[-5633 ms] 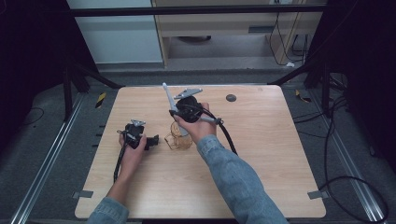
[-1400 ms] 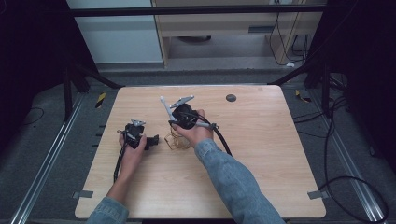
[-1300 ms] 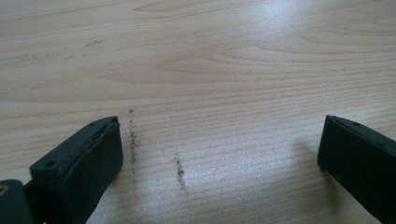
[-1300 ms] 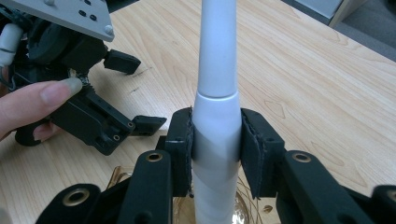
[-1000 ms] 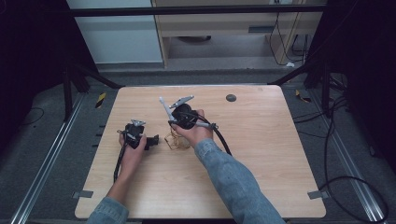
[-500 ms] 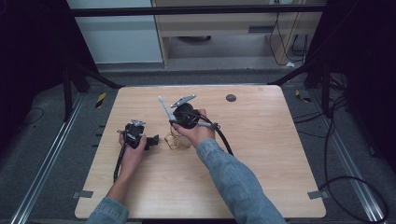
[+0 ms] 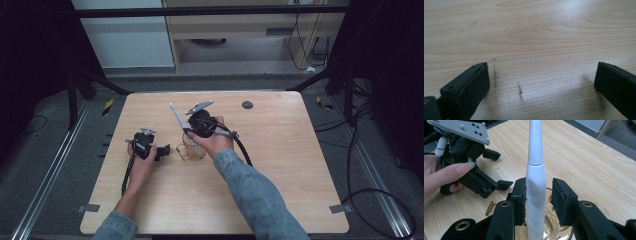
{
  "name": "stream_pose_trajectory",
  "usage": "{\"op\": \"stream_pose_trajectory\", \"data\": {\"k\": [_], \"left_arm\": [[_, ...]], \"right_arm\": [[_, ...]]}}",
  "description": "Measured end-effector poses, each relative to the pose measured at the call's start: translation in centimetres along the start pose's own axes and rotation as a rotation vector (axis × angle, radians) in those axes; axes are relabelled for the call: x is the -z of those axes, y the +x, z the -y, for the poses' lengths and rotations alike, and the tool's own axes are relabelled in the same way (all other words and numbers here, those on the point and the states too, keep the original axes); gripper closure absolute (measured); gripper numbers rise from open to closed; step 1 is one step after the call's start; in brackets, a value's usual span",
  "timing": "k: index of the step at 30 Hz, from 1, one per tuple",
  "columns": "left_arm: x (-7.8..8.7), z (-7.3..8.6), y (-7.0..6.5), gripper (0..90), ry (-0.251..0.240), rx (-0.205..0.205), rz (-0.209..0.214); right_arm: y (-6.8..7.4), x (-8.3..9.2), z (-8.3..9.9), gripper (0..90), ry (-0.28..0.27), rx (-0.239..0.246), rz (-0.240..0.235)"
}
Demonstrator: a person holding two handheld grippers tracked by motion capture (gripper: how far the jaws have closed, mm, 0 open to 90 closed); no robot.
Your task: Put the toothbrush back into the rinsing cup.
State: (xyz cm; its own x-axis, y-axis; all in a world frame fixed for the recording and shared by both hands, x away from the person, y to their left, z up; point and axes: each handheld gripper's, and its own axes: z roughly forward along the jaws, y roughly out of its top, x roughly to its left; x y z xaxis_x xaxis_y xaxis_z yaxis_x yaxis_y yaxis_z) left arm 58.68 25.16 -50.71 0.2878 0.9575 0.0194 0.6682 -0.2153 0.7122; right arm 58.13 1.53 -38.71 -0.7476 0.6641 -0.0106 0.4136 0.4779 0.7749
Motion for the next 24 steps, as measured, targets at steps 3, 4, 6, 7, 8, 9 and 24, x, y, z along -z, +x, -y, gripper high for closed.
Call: {"op": "stream_pose_trajectory", "data": {"k": [3, 4, 6, 7, 8, 9, 24], "left_arm": [[0.0, 0.0, 0.0, 0.0, 0.0, 0.0, 0.0], [0.0, 0.0, 0.0, 0.0, 0.0, 0.0, 0.0], [0.0, 0.0, 0.0, 0.0, 0.0, 0.0, 0.0], [0.0, 0.0, 0.0, 0.0, -0.001, 0.001, 0.0], [0.0, 0.0, 0.0, 0.0, -0.001, 0.002, 0.0], [0.0, 0.0, 0.0, 0.0, 0.0, 0.0, 0.0], [0.0, 0.0, 0.0, 0.0, 0.0, -0.001, 0.0]], "right_arm": [[0.0, 0.1, 0.0, 64.2, 0.0, 0.002, 0.001], [0.0, 0.1, 0.0, 63.9, -0.002, 0.002, 0.0], [0.0, 0.2, 0.0, 63.2, -0.002, -0.001, 0.001], [0.0, 0.3, 0.0, 63.0, -0.001, -0.001, 0.001], [0.0, 0.3, 0.0, 62.8, -0.001, 0.0, 0.001], [0.0, 0.4, -0.1, 62.4, 0.0, -0.001, 0.0], [-0.5, 1.7, -0.1, 42.6, -0.022, -0.029, 0.021]]}}
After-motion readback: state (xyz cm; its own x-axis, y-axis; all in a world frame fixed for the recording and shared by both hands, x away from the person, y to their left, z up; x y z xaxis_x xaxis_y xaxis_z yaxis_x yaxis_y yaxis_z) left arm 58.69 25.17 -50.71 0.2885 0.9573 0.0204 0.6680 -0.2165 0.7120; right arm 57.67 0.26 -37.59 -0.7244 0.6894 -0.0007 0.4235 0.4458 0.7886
